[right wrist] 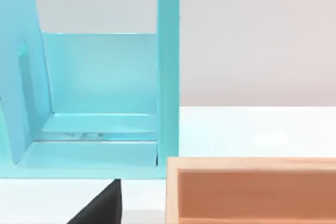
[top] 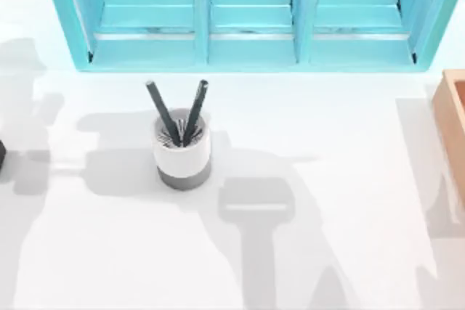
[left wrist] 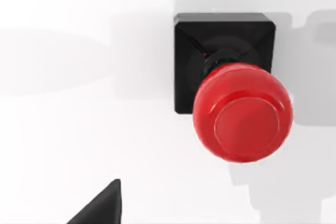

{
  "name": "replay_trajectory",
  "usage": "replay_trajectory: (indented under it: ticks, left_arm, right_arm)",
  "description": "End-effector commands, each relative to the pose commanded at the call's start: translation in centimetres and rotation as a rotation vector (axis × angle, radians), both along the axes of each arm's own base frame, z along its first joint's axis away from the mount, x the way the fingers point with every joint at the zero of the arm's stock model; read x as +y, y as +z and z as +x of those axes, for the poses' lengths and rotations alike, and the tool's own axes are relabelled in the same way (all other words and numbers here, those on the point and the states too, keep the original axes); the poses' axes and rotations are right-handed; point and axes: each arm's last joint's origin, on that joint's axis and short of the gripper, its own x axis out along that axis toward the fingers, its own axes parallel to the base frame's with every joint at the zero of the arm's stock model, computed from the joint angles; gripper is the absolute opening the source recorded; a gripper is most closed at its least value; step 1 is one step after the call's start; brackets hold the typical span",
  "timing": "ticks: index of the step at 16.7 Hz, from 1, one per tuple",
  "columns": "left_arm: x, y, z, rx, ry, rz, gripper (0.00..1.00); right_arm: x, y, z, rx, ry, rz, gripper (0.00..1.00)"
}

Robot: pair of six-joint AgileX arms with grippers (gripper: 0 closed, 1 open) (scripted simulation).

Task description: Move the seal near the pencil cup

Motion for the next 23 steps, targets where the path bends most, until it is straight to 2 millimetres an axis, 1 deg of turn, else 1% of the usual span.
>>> replay_trajectory:
  ticks: [4,6,8,12,14,16,19,23]
  left_arm:
    - [-0.2,0.0,0.0,-0.002,-0.005,0.0,1.0]
    - [-0.2,-0.5,0.0,0.0,-0.002,0.0,1.0]
    - [-0.1,-2.1,0.1,0.005,0.0,-0.001,1.0]
    - [0.0,-7.1,0.4,-0.011,0.0,0.002,1.0]
    - [0.0,-9.1,0.2,-0.006,0.0,0.001,1.0]
    - [0.0,-10.0,0.0,0.0,0.0,0.0,1.0]
    - [0.0,-10.0,0.0,0.0,0.0,0.0,1.0]
    - [0.0,-10.0,0.0,0.0,0.0,0.0,0.7]
  right_arm:
    - [0.0,0.0,0.0,0.0,0.0,0.0,1.0]
    - [0.0,0.0,0.0,0.0,0.0,0.0,1.0]
    - [0.0,0.0,0.0,0.0,0.0,0.0,1.0]
    - [0.0,0.0,0.0,0.0,0.0,0.0,1.0]
    - [0.0,0.0,0.0,0.0,0.0,0.0,1.0]
    - [0.0,0.0,0.0,0.0,0.0,0.0,1.0]
    - [0.0,0.0,0.0,0.0,0.0,0.0,1.0]
    - [0.0,0.0,0.0,0.0,0.0,0.0,1.0]
